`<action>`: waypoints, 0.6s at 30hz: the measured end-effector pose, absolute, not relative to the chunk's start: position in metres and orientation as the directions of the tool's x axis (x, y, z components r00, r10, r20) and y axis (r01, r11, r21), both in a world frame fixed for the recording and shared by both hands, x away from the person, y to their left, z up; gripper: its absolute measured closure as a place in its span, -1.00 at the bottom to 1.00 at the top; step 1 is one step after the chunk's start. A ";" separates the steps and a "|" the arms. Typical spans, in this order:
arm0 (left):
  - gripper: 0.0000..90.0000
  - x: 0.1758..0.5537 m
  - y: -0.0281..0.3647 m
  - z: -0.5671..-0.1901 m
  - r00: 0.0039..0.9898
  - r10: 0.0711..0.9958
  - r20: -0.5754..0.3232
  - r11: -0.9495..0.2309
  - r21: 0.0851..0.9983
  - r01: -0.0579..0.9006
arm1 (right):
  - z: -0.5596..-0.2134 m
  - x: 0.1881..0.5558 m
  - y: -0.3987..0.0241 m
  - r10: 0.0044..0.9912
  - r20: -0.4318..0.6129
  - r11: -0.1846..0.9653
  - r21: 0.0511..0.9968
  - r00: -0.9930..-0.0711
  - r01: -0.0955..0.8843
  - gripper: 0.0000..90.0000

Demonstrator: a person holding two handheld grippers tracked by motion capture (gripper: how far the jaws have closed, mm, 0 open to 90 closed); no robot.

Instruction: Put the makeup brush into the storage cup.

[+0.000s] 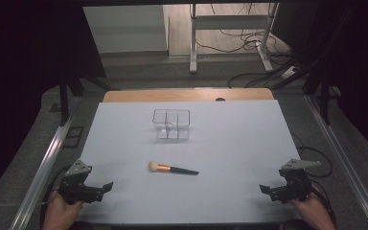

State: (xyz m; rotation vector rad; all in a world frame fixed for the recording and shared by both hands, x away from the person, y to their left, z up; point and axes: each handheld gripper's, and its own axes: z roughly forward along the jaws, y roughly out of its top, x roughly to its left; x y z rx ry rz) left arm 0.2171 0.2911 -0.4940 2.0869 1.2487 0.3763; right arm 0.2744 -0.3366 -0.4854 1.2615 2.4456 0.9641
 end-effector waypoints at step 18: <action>-1.00 0.228 0.277 -0.491 0.503 0.859 -0.096 -0.344 0.619 0.706 | -0.485 0.274 -0.336 0.789 0.083 0.423 0.646 -0.609 0.636 -1.00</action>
